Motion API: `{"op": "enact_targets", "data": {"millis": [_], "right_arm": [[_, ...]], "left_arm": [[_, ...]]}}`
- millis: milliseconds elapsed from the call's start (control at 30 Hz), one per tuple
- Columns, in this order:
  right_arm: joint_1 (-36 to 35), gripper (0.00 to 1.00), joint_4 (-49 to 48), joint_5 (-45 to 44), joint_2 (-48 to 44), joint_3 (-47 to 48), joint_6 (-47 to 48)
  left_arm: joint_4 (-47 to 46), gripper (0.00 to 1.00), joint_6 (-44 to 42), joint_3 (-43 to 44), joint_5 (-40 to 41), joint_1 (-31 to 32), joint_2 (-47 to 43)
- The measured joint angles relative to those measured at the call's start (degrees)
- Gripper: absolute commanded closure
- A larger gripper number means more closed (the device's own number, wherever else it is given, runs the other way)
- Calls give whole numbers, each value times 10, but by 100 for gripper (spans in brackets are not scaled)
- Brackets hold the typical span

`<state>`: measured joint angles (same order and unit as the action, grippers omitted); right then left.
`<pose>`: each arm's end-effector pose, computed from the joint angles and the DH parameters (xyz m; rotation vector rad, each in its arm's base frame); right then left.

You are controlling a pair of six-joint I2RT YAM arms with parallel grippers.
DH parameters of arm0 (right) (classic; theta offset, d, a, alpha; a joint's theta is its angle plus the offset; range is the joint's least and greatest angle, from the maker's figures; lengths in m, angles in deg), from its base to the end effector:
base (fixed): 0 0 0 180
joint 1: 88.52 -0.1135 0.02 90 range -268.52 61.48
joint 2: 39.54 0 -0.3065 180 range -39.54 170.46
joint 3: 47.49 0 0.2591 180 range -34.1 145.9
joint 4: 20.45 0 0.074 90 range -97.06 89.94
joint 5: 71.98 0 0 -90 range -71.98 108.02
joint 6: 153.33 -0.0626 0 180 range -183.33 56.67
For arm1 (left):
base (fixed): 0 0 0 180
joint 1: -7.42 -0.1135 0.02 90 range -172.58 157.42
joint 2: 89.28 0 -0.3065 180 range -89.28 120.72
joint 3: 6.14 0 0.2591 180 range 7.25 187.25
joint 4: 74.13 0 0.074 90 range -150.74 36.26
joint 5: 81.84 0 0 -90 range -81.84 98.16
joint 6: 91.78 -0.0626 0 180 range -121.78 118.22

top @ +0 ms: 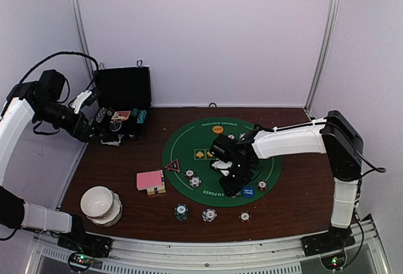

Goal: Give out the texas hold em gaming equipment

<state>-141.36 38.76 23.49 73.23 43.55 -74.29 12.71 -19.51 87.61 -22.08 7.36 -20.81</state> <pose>0.2373 0.3230 0.1656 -1.0999 2.8421 0.2512 0.2028 -0.0313 0.3966 0.5570 2.4612 -0.5734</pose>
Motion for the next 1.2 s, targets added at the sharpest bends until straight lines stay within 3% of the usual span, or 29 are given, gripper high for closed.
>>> {"op": "enact_targets", "data": {"millis": [133,200,300,533,833,1033,1200], "right_arm": [[0,66,-3,-2,-2,-3,0],[0,49,-3,-3,-3,-4,0],[0,39,-4,-8,-4,-4,-2],[-3,30,5,-23,-29,10,-2],[-82,20,28,-19,-33,150,5],[-151,16,35,20,16,246,21],[-167,16,47,47,89,296,36]], "left_arm": [[0,3,0,0,0,0,0],[0,3,0,0,0,0,0],[0,2,0,0,0,0,0],[0,3,0,0,0,0,0],[0,2,-4,0,0,0,0],[1,2,-4,0,0,0,0],[1,2,-4,0,0,0,0]]}}
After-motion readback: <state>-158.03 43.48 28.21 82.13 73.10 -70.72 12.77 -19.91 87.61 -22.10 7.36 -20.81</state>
